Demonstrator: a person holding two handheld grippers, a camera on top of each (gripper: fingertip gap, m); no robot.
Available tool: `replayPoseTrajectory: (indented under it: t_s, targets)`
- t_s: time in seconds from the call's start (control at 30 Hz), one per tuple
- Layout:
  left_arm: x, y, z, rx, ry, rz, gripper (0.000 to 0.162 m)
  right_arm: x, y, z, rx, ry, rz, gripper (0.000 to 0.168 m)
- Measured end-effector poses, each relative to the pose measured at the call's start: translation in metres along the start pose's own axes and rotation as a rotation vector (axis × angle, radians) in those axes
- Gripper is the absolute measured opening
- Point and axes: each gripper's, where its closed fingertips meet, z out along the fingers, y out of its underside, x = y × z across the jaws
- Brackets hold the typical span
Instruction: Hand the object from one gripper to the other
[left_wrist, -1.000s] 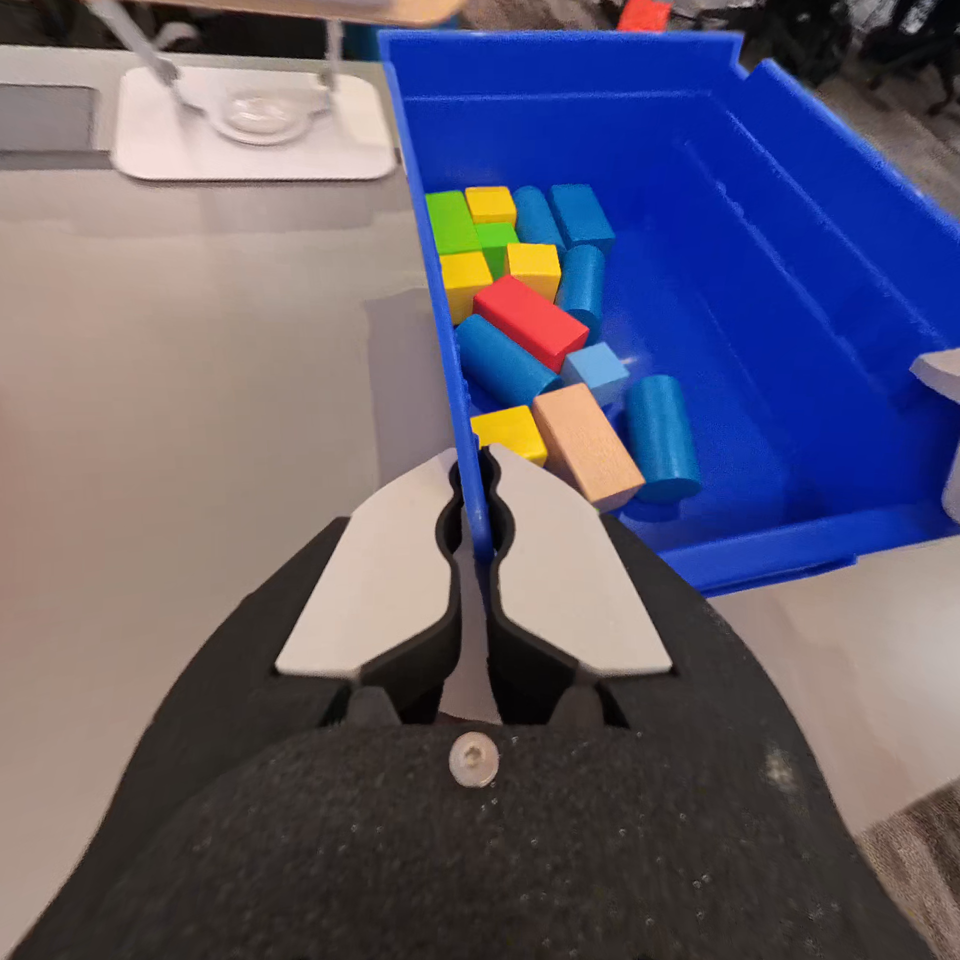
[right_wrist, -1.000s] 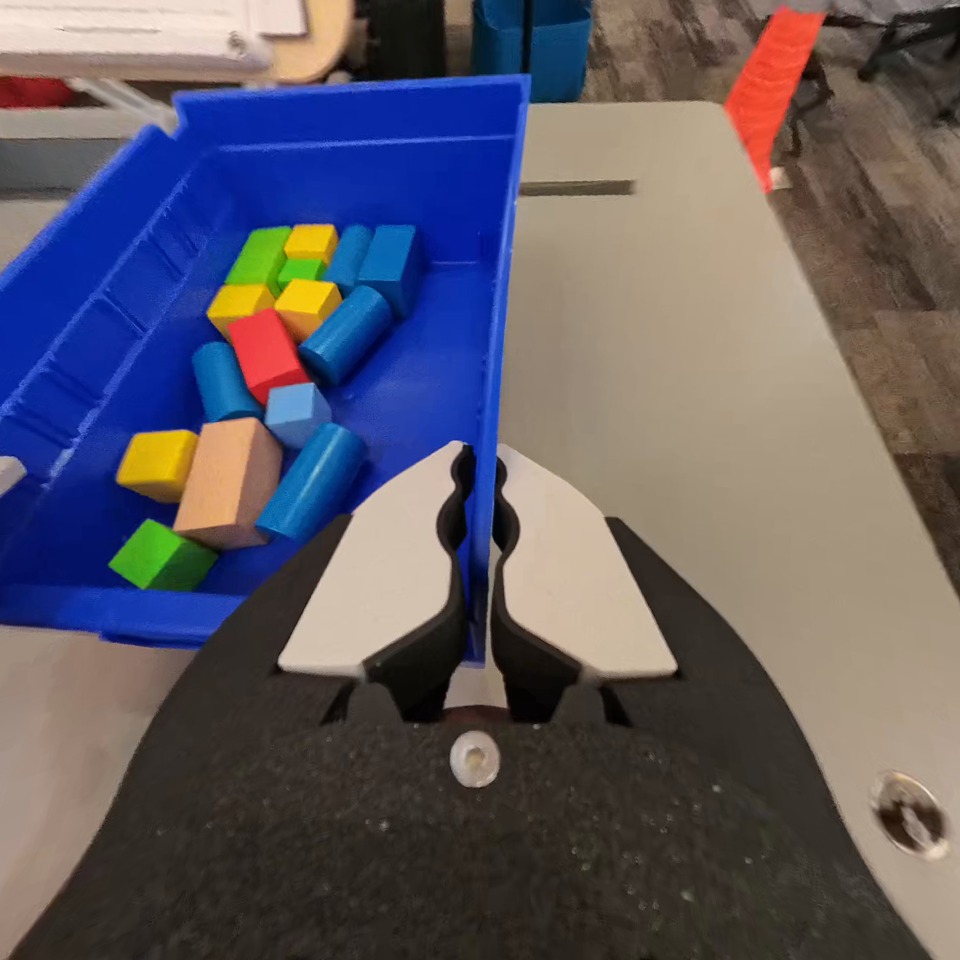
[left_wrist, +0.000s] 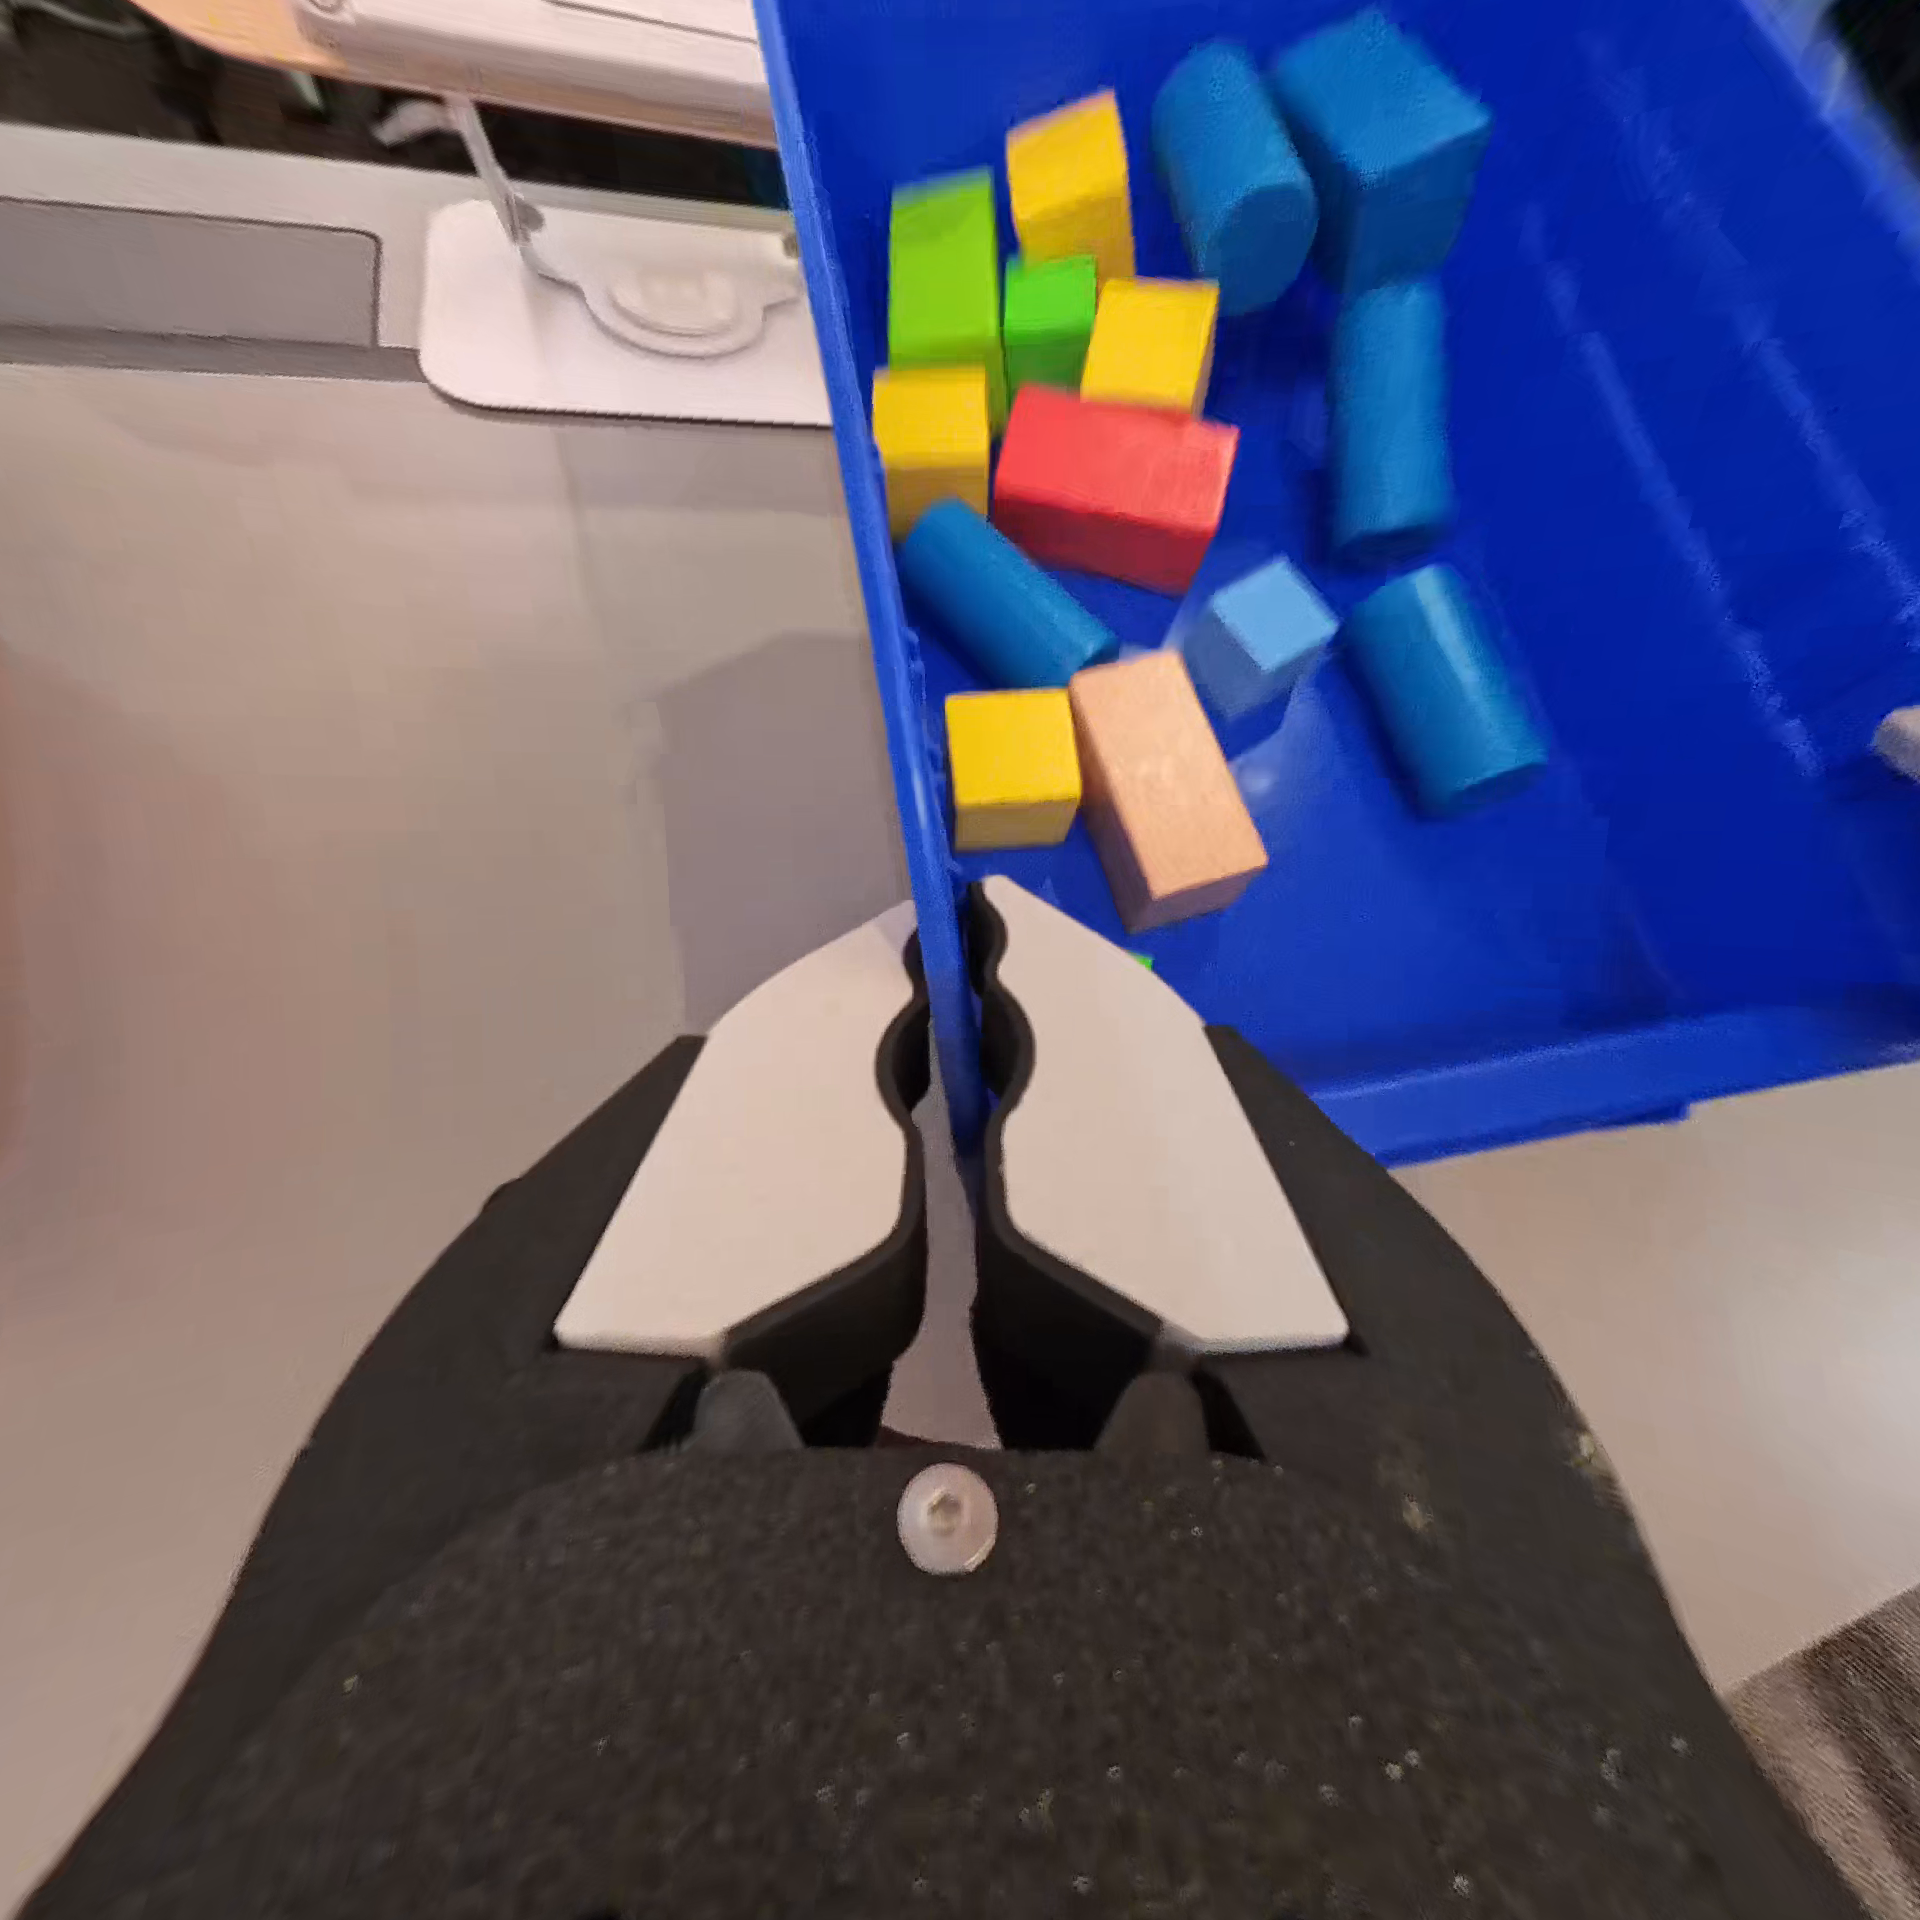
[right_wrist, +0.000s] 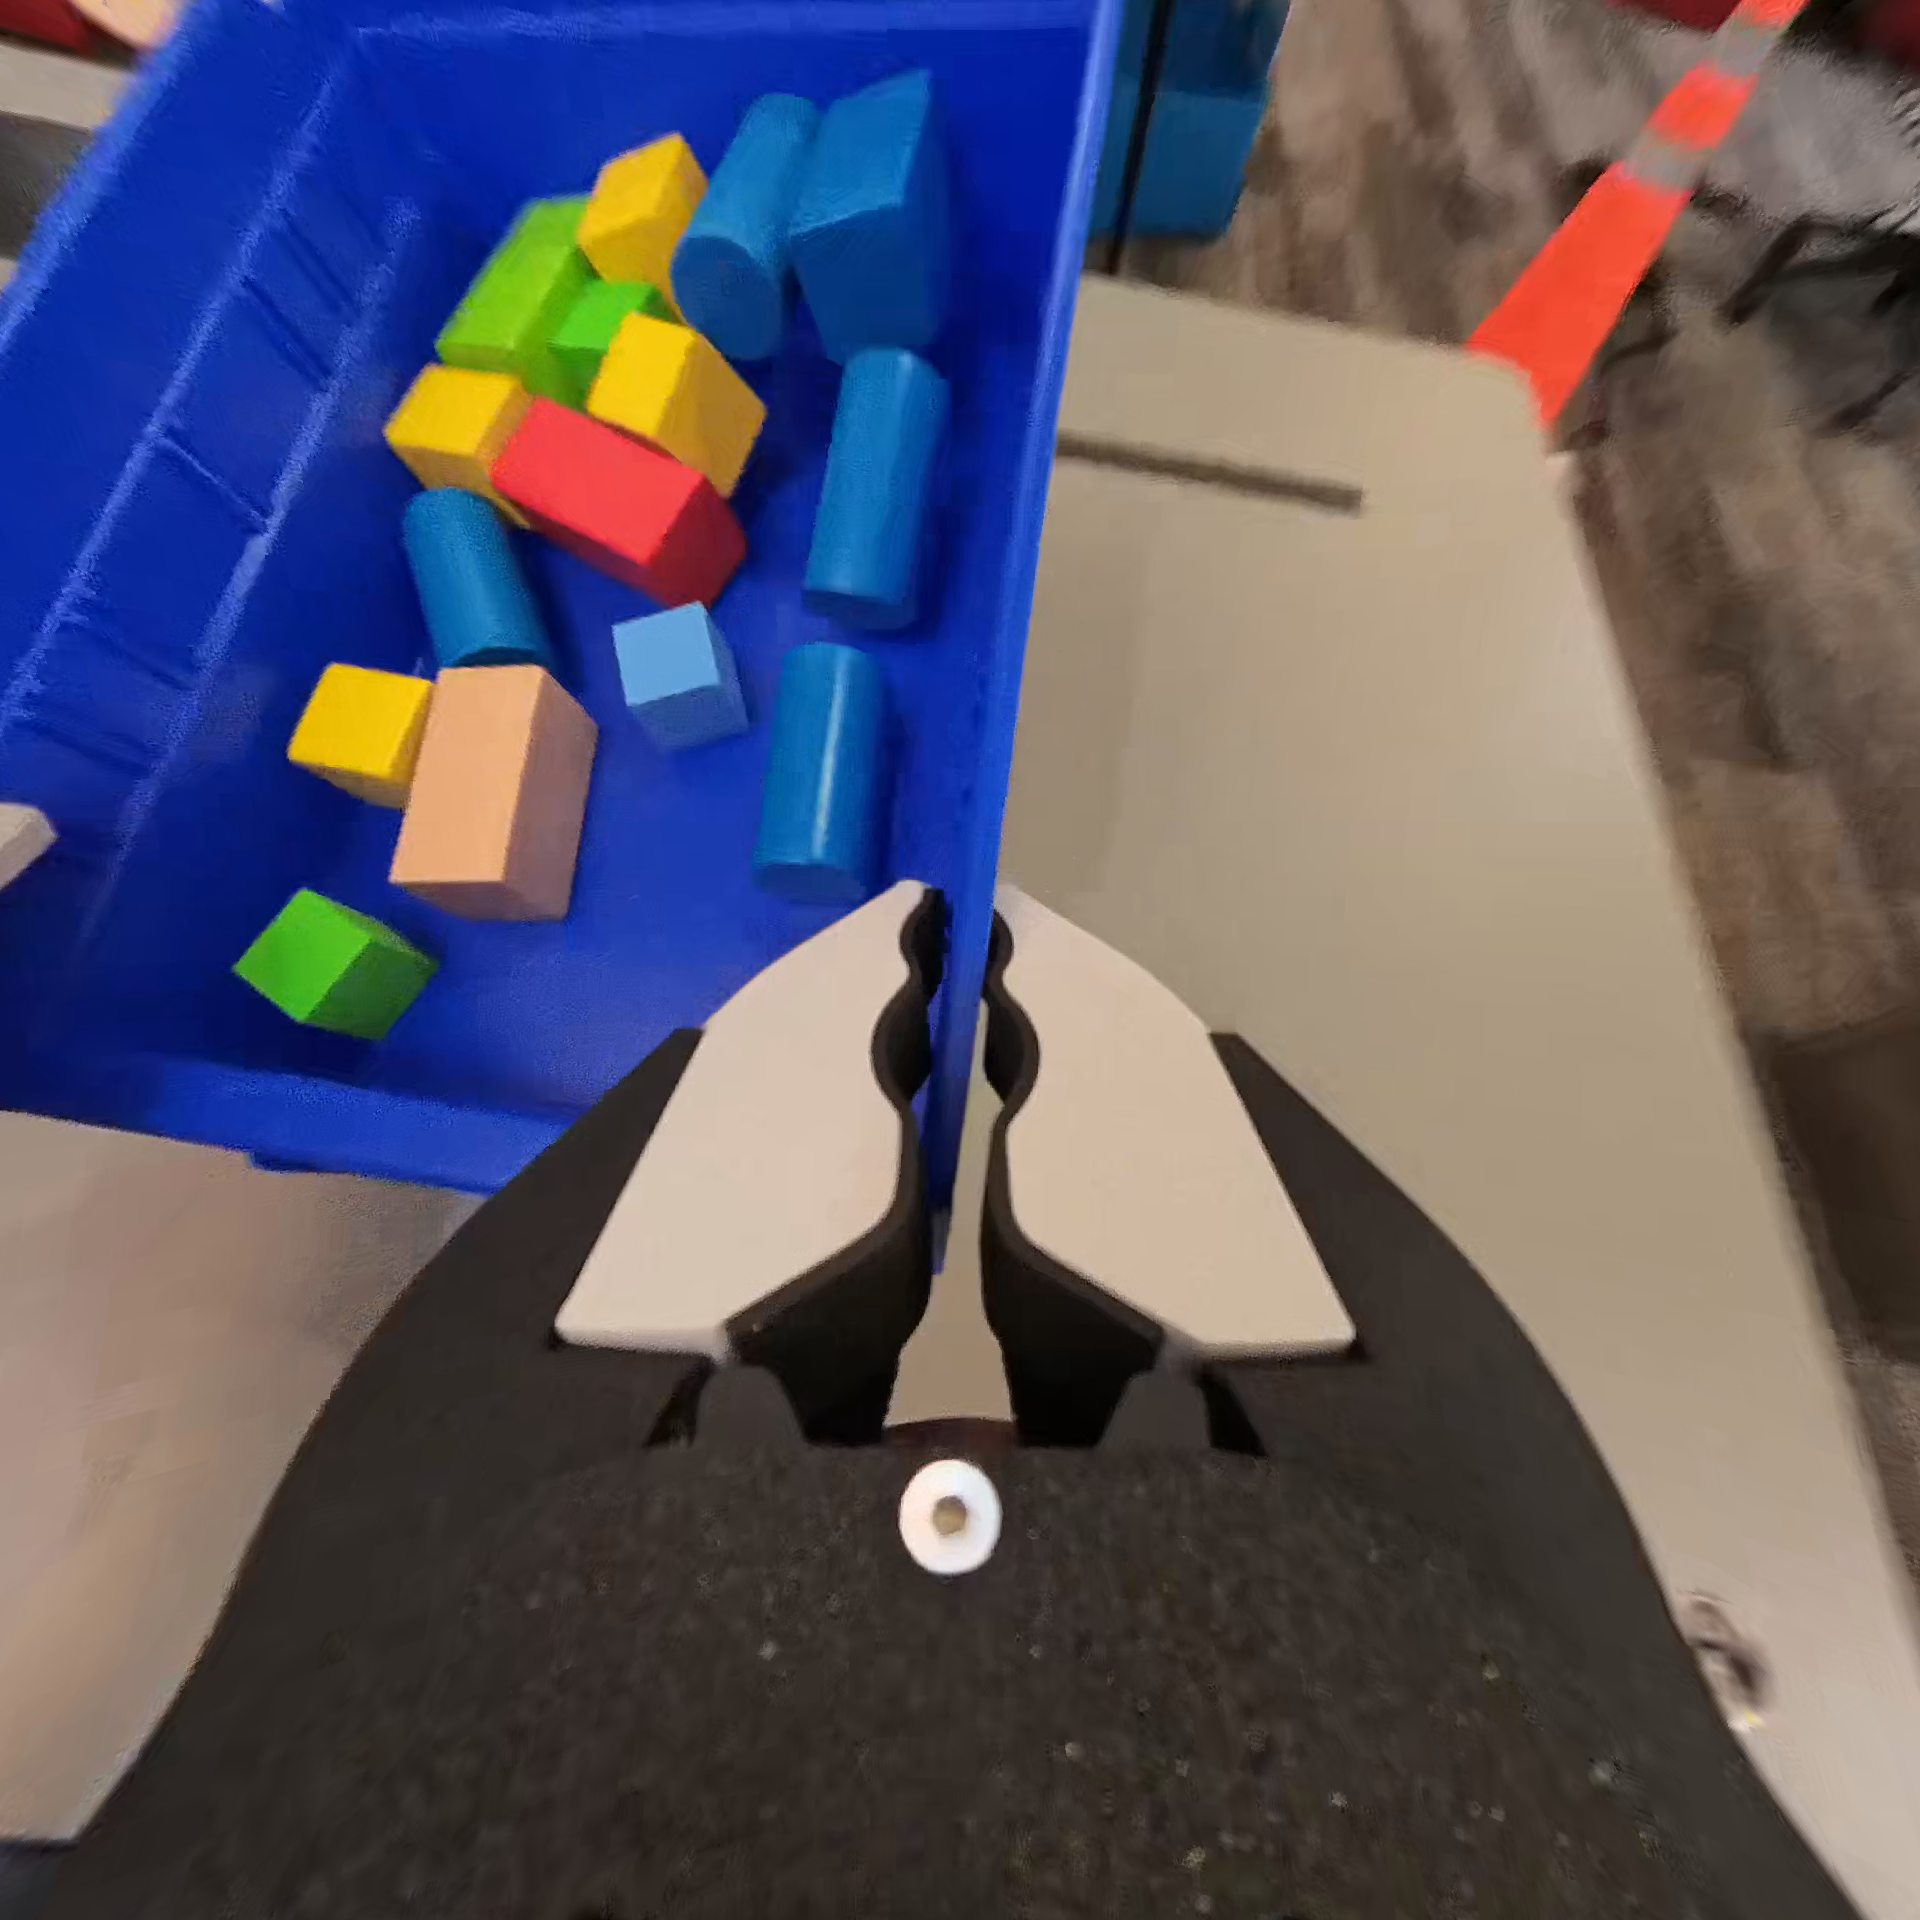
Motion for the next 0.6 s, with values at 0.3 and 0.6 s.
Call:
replayPoseTrajectory:
  t_s: [0.3,0.6]
  targets:
    - [0.008,-0.026,-0.040,0.187,-0.050,0.073,0.002,-0.005,-0.002,-0.022,0.172,-0.024,0.085,0.005]
    - [0.009,0.023,-0.017,0.177,-0.021,0.045,0.002,-0.003,0.036,-0.014,0.248,-0.021,0.116,0.005]
